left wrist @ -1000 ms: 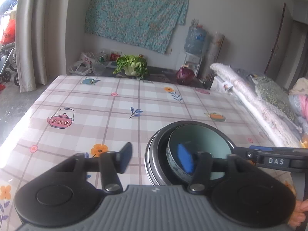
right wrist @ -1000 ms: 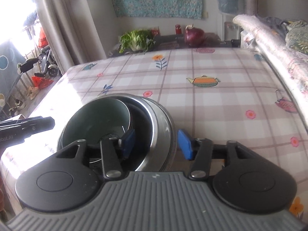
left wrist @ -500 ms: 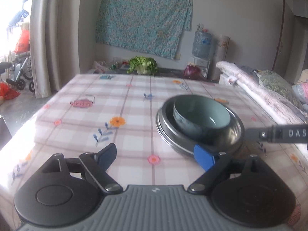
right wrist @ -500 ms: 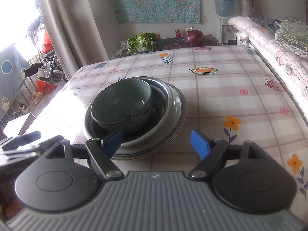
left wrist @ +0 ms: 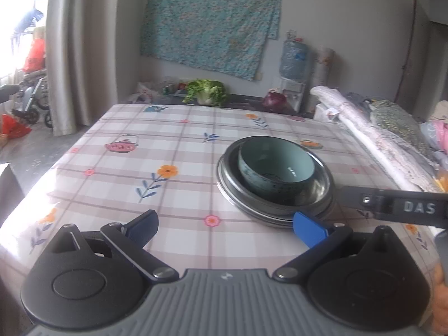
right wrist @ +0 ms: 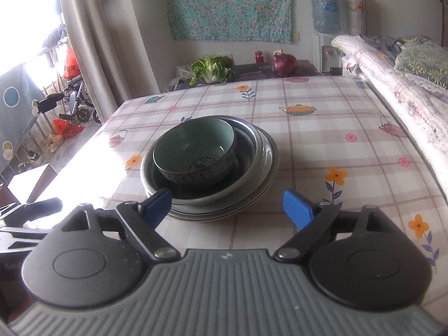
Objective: Organize plates and bowls
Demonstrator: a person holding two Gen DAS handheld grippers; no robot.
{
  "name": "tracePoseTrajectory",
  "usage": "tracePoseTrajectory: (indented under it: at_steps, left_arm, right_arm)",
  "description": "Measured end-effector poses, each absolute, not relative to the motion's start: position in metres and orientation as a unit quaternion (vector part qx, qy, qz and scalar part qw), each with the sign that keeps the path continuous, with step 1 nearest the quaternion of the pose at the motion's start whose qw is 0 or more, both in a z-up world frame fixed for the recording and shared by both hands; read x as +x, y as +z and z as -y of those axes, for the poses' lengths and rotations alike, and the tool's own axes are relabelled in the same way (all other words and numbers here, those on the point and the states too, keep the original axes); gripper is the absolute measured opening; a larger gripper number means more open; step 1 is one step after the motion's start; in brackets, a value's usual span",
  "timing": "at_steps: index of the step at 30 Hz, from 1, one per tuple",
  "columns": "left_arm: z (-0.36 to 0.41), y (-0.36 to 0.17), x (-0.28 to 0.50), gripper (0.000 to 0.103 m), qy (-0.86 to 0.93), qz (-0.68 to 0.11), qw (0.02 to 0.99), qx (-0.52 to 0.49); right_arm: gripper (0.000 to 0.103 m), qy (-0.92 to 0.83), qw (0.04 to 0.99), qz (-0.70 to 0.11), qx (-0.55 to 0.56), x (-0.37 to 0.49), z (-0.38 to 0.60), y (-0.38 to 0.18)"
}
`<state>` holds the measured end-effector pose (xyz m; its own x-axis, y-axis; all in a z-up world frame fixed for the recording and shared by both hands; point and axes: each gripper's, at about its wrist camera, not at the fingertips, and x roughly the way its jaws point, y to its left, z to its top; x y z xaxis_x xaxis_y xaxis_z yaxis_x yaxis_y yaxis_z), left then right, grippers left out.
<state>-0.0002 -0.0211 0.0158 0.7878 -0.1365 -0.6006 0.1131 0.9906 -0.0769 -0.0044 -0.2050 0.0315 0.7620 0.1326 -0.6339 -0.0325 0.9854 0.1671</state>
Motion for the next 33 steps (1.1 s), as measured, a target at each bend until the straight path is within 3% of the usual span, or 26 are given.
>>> tracePoseTrajectory:
  at_steps: [5, 13, 20, 33]
  left_arm:
    - [0.024, 0.026, -0.008, 0.103, -0.017, -0.312, 0.950, 0.010]
    - [0.023, 0.027, 0.002, 0.103, 0.035, -0.364, 0.929, 0.057]
    - [0.009, 0.019, 0.017, 0.103, 0.045, -0.411, 0.910, 0.022]
    - [0.009, 0.016, 0.030, 0.103, 0.058, -0.425, 0.903, 0.017]
  right_arm:
    - [0.102, 0.044, 0.945, -0.321, 0.051, -0.021, 0.197, 0.048]
    - [0.102, 0.043, 0.938, -0.343, 0.030, -0.036, 0.185, 0.050]
    - [0.102, 0.039, 0.925, -0.378, 0.012, -0.030, 0.174, 0.037]
    - [0.102, 0.032, 0.911, -0.411, 0.013, -0.009, 0.170, 0.022]
